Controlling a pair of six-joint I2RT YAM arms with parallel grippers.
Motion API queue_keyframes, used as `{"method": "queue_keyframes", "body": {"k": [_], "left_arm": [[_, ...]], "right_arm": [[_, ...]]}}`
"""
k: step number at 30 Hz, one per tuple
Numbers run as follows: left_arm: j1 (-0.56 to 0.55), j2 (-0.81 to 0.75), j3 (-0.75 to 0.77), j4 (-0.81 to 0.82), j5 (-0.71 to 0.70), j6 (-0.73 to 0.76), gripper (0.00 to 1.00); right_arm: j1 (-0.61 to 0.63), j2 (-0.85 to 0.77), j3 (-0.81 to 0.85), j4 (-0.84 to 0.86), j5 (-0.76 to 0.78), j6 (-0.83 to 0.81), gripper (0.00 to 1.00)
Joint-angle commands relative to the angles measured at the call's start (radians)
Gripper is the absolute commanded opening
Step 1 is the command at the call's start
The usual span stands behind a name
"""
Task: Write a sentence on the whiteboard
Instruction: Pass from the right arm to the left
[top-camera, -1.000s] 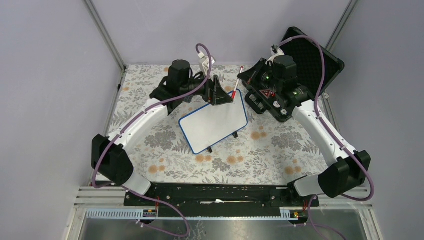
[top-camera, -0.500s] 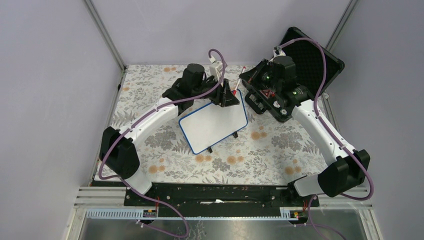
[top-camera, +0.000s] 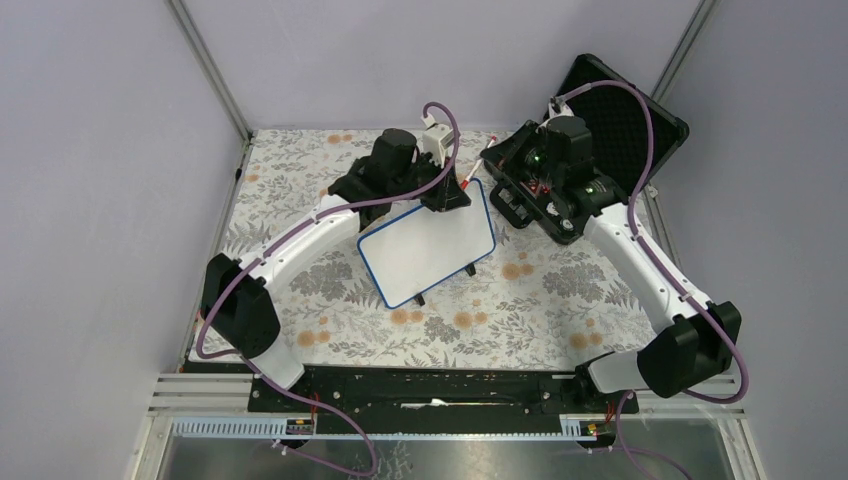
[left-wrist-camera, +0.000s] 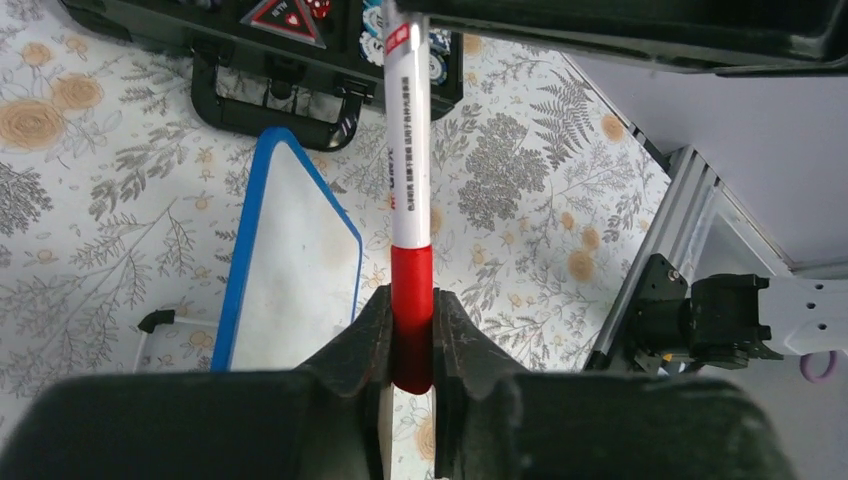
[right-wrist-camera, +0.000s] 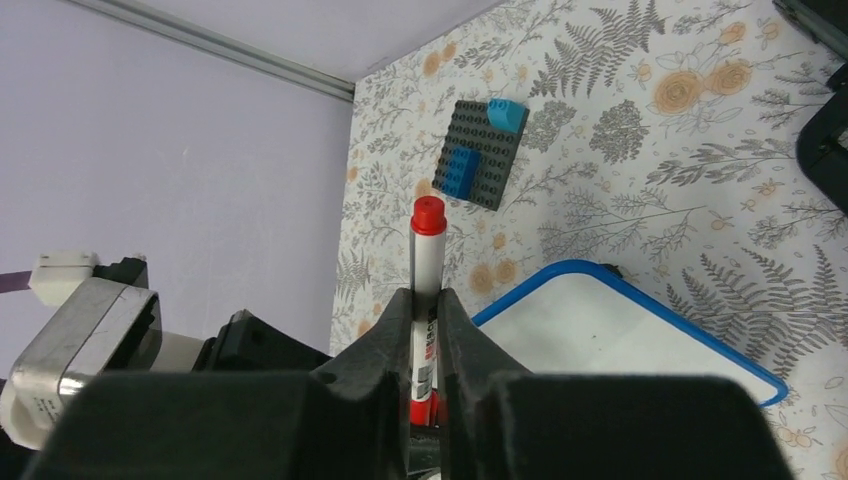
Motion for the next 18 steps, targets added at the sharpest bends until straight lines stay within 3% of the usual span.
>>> {"method": "queue_keyframes", "body": {"k": [1,3,5,11,18], "left_arm": [[-0.006,-0.022,0.064,-0.005,-0.007,0.094,0.00],[-0.002,-0.039,0.063,-0.043,0.008,0.142,0.00],[0.006,-0.059,0.065,-0.094,0.027,0.194,0.00],[0.020,-0.139,0.073,-0.265,0.082,0.376,0.00],[0.020,-0.236,0.043,-0.436,0.091,0.597,0.00]], "right_arm": [[-0.002,-0.033,-0.048,0.104,-0.096,-0.004,0.30],[-0.003,-0.039,-0.071,0.146,-0.176,-0.041,0.50],[-0.003,-0.047,-0.070,0.156,-0.234,-0.110,0.60],[-0.012,-0.082,-0.084,0.154,-0.480,-0.261,0.78],[-0.029,-0.130,-0.116,0.110,-0.599,-0.269,0.99]]}}
